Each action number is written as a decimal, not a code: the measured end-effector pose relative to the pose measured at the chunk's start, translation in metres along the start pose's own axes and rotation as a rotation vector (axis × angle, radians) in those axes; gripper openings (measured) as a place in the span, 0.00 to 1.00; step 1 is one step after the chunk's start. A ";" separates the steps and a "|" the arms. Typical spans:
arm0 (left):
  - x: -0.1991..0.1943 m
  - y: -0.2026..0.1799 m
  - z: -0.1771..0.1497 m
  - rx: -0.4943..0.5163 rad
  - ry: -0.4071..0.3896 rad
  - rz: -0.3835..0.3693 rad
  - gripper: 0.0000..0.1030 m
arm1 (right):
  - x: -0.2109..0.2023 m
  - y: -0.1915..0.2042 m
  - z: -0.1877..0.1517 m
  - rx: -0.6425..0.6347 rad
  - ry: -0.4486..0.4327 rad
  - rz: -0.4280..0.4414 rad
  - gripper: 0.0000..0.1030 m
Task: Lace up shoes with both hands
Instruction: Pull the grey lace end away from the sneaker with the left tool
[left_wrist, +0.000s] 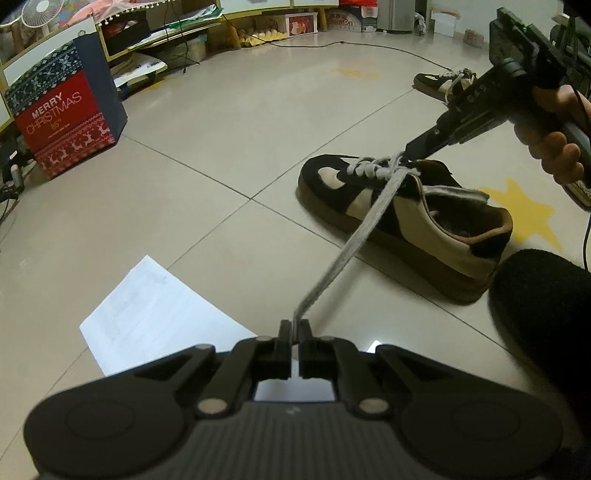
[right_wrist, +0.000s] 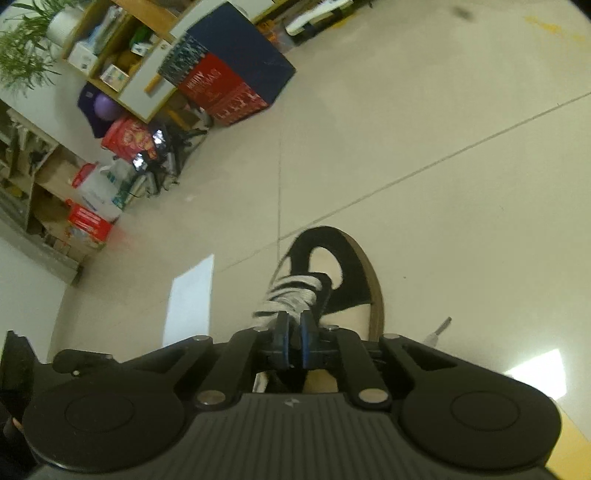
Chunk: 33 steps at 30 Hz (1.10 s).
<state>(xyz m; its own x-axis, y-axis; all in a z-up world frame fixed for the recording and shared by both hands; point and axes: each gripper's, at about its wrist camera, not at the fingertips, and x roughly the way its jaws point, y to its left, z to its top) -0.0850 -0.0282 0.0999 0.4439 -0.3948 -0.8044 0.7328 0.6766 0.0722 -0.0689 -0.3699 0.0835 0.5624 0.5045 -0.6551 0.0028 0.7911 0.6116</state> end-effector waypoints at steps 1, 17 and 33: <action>0.000 0.000 0.000 -0.001 0.000 0.003 0.03 | 0.002 0.001 0.000 -0.003 0.007 -0.004 0.15; -0.005 0.005 -0.007 -0.029 -0.049 0.105 0.03 | -0.018 0.039 -0.044 -0.360 -0.074 -0.179 0.08; -0.010 0.004 -0.005 -0.035 -0.087 0.145 0.03 | -0.017 0.075 -0.042 -0.562 -0.039 -0.233 0.26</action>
<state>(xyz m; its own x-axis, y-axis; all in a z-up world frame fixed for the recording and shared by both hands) -0.0890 -0.0183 0.1049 0.5877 -0.3434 -0.7326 0.6401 0.7511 0.1615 -0.1126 -0.3042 0.1220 0.6291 0.2915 -0.7206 -0.3013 0.9460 0.1196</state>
